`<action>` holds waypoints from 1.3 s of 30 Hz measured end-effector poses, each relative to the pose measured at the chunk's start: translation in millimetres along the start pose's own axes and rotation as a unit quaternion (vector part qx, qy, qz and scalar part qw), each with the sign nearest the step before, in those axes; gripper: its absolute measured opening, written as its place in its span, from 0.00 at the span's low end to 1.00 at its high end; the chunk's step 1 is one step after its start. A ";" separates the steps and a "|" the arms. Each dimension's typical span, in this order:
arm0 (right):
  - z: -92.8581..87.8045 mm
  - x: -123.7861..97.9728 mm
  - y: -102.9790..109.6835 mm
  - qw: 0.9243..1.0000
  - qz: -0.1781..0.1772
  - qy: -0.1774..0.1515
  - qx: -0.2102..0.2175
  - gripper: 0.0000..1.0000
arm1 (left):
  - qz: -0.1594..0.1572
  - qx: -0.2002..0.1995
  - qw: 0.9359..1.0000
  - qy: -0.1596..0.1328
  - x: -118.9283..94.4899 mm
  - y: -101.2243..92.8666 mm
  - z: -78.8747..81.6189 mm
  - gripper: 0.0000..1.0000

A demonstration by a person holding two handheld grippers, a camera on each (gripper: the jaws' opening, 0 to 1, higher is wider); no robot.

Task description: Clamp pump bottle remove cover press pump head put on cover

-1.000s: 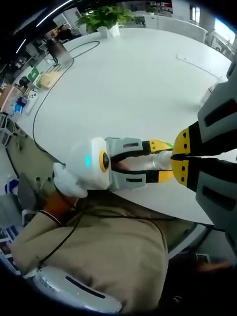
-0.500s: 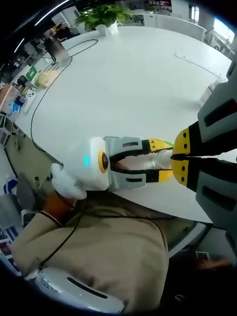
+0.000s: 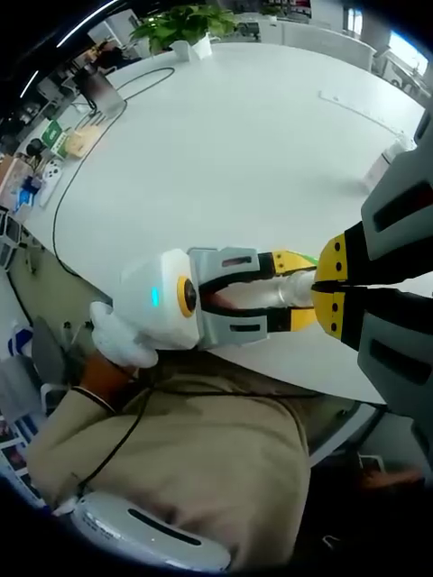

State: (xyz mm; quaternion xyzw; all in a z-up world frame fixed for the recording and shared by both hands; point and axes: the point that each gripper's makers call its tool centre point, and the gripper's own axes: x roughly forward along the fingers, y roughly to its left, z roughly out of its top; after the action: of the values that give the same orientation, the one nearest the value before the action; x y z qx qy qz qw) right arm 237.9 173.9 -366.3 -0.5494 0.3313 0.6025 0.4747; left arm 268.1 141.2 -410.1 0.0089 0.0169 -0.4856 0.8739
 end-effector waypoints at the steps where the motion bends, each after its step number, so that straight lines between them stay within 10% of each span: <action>1: 0.0 0.0 0.0 1.000 -0.001 0.002 -0.002 0.00 | 0.000 0.000 1.000 0.000 0.0 -0.1 0.0 0.16; 39: 0.5 -7.5 -2.0 1.000 -0.025 -0.001 -0.016 0.00 | -0.001 -0.002 1.000 0.000 0.7 0.2 0.3 0.16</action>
State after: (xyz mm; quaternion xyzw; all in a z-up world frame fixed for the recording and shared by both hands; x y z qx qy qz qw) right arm 239.2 173.4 -358.7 -0.5643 0.3075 0.5964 0.4810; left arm 268.6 140.7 -409.8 0.0068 0.0176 -0.4861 0.8737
